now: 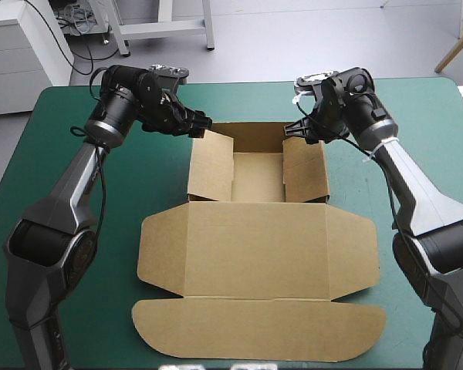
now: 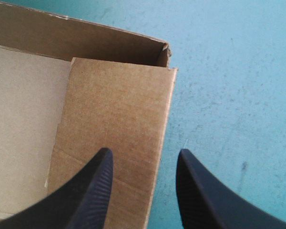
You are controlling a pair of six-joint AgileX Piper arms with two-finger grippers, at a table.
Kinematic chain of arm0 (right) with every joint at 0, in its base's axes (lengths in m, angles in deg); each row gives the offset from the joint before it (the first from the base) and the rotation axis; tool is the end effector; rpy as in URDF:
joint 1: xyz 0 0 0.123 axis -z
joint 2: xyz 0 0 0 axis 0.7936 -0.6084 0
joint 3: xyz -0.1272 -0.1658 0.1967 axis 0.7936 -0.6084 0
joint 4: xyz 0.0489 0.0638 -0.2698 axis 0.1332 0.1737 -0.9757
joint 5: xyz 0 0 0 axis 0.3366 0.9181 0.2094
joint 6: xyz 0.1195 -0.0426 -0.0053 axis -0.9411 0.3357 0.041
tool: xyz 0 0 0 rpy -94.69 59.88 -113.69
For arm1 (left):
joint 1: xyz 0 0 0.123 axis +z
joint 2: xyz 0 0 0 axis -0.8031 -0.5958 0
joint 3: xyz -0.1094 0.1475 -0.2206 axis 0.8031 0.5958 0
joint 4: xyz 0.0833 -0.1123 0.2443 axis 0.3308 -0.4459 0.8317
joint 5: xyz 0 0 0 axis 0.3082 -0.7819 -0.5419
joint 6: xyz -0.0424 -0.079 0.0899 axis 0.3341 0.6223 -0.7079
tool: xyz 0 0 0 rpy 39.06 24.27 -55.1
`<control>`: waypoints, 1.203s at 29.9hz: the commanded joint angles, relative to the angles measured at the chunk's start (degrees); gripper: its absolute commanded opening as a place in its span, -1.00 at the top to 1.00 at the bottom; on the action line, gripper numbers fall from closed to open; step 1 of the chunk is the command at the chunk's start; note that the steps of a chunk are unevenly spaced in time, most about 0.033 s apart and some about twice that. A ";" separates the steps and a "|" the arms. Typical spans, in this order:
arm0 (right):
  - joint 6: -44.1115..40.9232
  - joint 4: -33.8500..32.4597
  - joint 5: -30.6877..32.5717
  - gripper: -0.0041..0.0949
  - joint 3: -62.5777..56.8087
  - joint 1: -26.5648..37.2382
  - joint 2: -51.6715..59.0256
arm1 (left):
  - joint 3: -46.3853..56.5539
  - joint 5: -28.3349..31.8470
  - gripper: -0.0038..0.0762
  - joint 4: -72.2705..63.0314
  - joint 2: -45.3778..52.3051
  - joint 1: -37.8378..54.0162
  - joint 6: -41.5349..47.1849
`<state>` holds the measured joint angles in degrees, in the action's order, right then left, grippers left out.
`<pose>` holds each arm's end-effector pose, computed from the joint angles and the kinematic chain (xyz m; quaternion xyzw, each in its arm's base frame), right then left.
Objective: Fold the box
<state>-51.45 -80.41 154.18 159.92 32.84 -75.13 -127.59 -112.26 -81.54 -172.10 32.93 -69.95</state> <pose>0.4478 0.1440 0.3189 -0.0945 0.9656 -0.0032 0.2424 0.4529 -0.1786 0.3337 0.1235 0.9564 -0.0943 0.2473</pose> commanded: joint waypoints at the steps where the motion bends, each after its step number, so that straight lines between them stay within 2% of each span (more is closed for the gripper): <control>1: 0.18 -1.13 -1.32 0.11 1.90 0.32 4.11 | -2.62 -2.80 -0.35 0.55 4.76 -0.22 -1.32; 3: 0.18 -1.13 -1.32 0.11 1.90 0.42 4.11 | -2.62 -2.88 -0.09 0.80 5.33 -0.22 -4.41; 7: 0.11 -1.13 -1.32 0.11 1.79 0.42 4.11 | -2.62 -2.88 0.85 1.03 7.61 -0.12 -7.77; 8: -0.08 -1.13 -1.32 0.11 1.79 0.42 4.11 | -2.62 -2.88 0.91 1.53 8.38 -0.12 -8.93; 20: -2.42 -1.13 -1.32 0.11 1.45 0.42 3.98 | -2.62 -2.88 0.93 4.15 17.95 -0.12 -10.56; 29: -2.97 -0.90 -1.32 0.11 -5.90 0.62 3.31 | -2.62 -2.88 0.93 3.39 20.00 -0.12 -10.56; 36: -2.97 1.65 -1.32 0.11 -7.64 0.62 1.06 | -0.18 -2.88 0.93 3.29 22.39 -0.12 -11.51</control>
<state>-54.49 -79.33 153.77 151.35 33.01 -75.88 -128.06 -112.55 -77.69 -153.98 32.93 -80.79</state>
